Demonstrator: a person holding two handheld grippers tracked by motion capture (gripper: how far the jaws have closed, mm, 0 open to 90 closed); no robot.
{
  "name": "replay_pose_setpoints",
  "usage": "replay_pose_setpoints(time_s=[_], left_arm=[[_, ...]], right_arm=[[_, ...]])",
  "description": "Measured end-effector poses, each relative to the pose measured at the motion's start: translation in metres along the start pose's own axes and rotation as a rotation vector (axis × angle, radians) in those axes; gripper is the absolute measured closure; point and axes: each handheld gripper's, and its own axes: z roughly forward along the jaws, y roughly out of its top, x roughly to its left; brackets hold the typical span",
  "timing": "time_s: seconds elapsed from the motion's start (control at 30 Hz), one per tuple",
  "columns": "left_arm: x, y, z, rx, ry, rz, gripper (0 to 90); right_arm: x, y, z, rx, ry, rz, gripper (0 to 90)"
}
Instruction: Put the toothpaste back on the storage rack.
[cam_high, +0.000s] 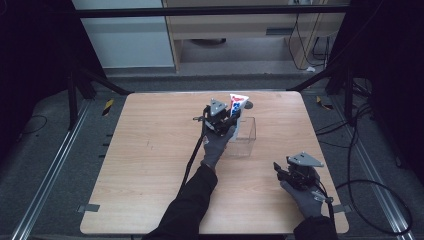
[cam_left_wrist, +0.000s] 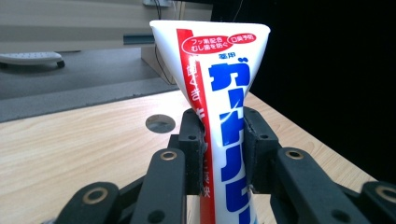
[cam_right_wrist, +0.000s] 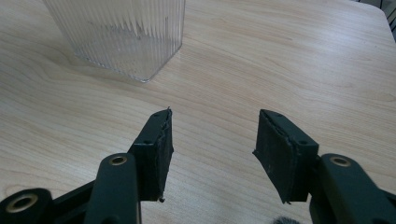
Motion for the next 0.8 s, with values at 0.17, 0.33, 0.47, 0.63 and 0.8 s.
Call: replay_pose_setpoints(time_s=[0.17,0.33,0.47,0.63,0.8], left_arm=[[0.001,-0.006,0.0,0.006,0.002,0.0,71.5],[0.002,-0.01,0.001,0.016,0.001,0.001,71.1],[0.002,-0.015,0.002,0.032,0.007,0.01,70.8],[0.002,-0.021,0.002,0.042,0.006,0.022,70.5],[0.002,-0.022,0.002,0.058,-0.004,0.024,69.3]], right_arm=[[0.0,0.0,0.0,0.002,0.001,0.001,46.0],[0.0,0.0,0.0,0.003,0.001,0.001,45.9],[0.0,0.0,0.0,0.003,0.0,0.0,45.8],[0.0,0.0,0.0,0.002,0.0,-0.001,45.7],[0.0,0.0,0.001,0.003,-0.002,-0.003,45.7]])
